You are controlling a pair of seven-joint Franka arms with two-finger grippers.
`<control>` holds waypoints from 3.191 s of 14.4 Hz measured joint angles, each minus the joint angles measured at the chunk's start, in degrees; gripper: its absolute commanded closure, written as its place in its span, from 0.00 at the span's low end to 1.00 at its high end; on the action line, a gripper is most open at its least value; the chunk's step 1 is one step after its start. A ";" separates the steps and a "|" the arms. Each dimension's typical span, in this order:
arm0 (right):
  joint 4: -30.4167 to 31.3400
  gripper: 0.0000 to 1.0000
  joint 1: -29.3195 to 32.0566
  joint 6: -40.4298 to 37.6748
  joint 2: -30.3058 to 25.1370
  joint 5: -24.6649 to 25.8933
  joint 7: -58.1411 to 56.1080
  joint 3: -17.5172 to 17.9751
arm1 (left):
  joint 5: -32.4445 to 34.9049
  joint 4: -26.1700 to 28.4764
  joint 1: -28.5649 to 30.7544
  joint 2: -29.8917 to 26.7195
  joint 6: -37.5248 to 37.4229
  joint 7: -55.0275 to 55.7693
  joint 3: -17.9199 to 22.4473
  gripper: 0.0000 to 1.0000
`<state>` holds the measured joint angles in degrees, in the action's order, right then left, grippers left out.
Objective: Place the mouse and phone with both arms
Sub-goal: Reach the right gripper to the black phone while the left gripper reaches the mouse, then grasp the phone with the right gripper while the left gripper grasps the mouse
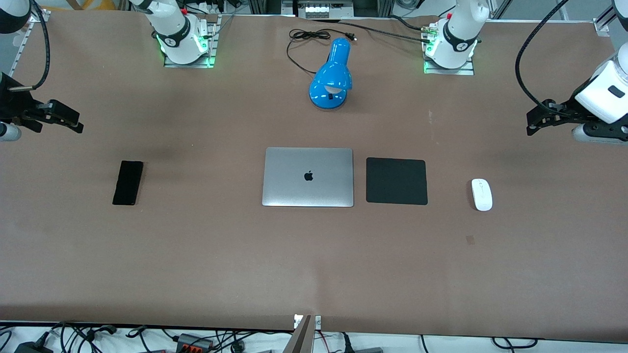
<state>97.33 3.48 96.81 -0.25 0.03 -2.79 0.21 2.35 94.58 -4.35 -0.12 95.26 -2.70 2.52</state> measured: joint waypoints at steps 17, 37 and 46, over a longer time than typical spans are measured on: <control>-0.47 0.00 0.03 1.60 9.02 0.11 0.02 -0.02 | 0.14 -0.78 3.10 16.97 5.50 -0.03 0.35 0.00; 2.62 0.00 2.79 23.91 35.25 3.52 5.13 -2.13 | 0.16 31.50 5.82 28.55 69.41 -1.33 0.14 0.29; 2.62 0.00 5.39 23.97 37.72 3.52 5.22 -2.28 | 0.16 31.21 6.63 28.19 69.46 -1.39 -0.03 0.74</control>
<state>99.95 8.87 120.78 37.48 3.55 2.42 -2.07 2.51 125.79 2.27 28.06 164.71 -4.09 2.49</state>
